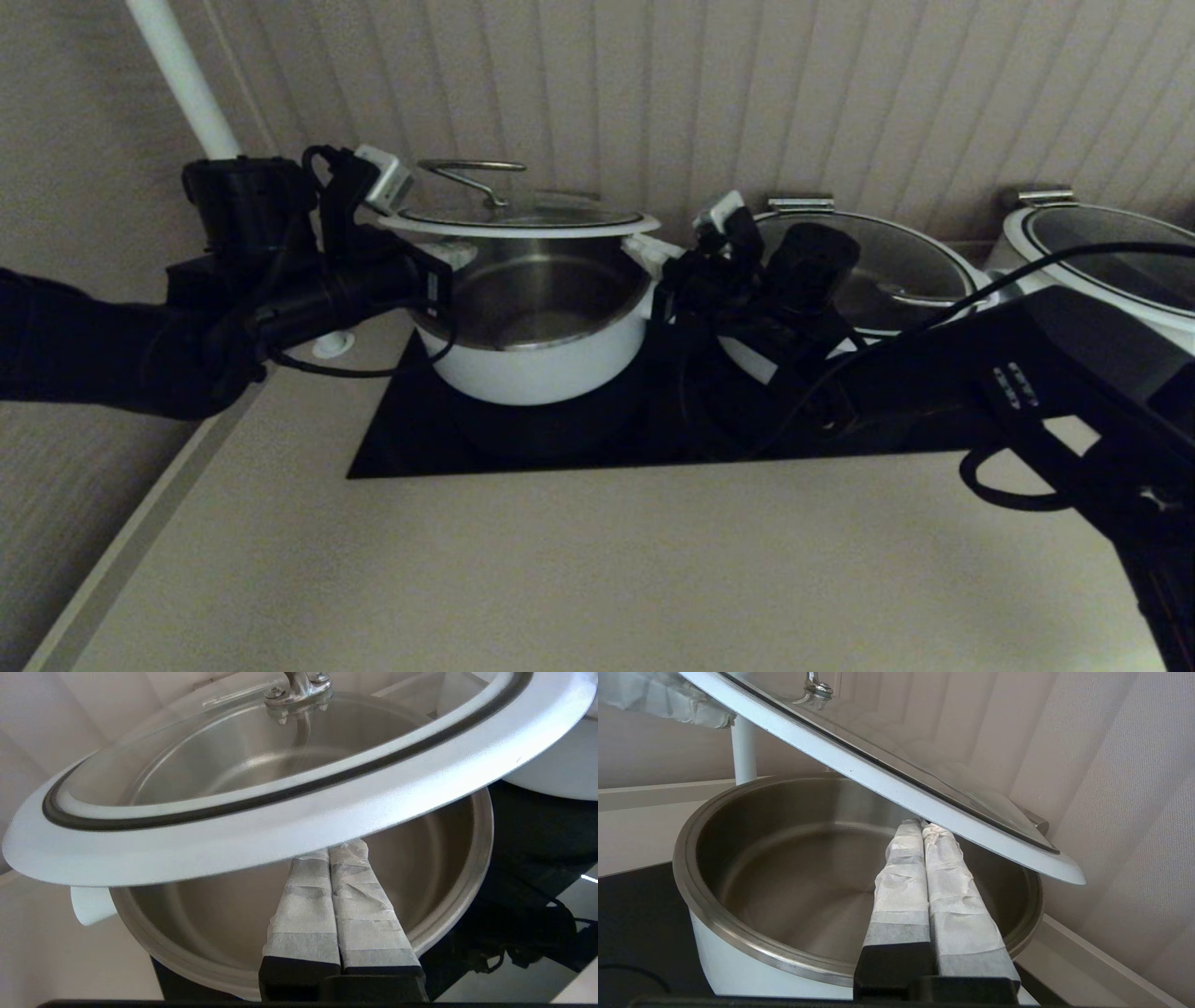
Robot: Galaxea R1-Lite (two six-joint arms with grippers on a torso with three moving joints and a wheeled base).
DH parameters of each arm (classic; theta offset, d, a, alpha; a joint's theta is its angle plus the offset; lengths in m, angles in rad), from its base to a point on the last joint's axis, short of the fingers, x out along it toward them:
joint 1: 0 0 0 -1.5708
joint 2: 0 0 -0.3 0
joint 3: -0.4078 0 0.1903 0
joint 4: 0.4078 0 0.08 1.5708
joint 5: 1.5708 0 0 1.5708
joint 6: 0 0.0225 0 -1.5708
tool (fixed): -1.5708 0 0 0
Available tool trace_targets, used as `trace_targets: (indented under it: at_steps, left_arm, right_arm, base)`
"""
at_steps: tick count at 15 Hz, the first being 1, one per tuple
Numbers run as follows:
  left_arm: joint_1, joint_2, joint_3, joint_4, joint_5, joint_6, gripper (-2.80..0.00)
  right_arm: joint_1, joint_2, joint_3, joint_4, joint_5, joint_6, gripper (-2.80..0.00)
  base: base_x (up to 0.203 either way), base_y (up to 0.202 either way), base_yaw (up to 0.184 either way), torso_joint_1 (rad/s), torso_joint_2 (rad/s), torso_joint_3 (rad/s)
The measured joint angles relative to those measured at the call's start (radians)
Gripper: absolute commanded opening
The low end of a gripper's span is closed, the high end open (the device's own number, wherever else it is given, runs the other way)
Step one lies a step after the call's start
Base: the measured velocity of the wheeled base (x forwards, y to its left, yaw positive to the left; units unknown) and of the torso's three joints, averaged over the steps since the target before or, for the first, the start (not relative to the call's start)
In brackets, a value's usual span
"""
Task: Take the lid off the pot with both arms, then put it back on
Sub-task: Open the pot lid completely
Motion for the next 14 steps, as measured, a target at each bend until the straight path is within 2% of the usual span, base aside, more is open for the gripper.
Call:
trace_targets:
  at_steps: [9, 14]
  left_arm:
    - [0.001, 0.015, -0.046, 0.002, 0.001, -0.004, -2.80]
    - [0.001, 0.015, -0.047, 0.001, 0.011, -0.004, -2.80]
  right_arm:
    - [0.002, -0.003, 0.016, -0.006, 0.000, -0.006, -2.80]
    - [0.000, -0.021, 0.091, -0.017, 0.001, -0.021, -2.80]
  base:
    - [0.000, 0.000, 0.000, 0.000, 0.00, 0.000]
    - [0.000, 0.000, 0.000, 0.000, 0.00, 0.000]
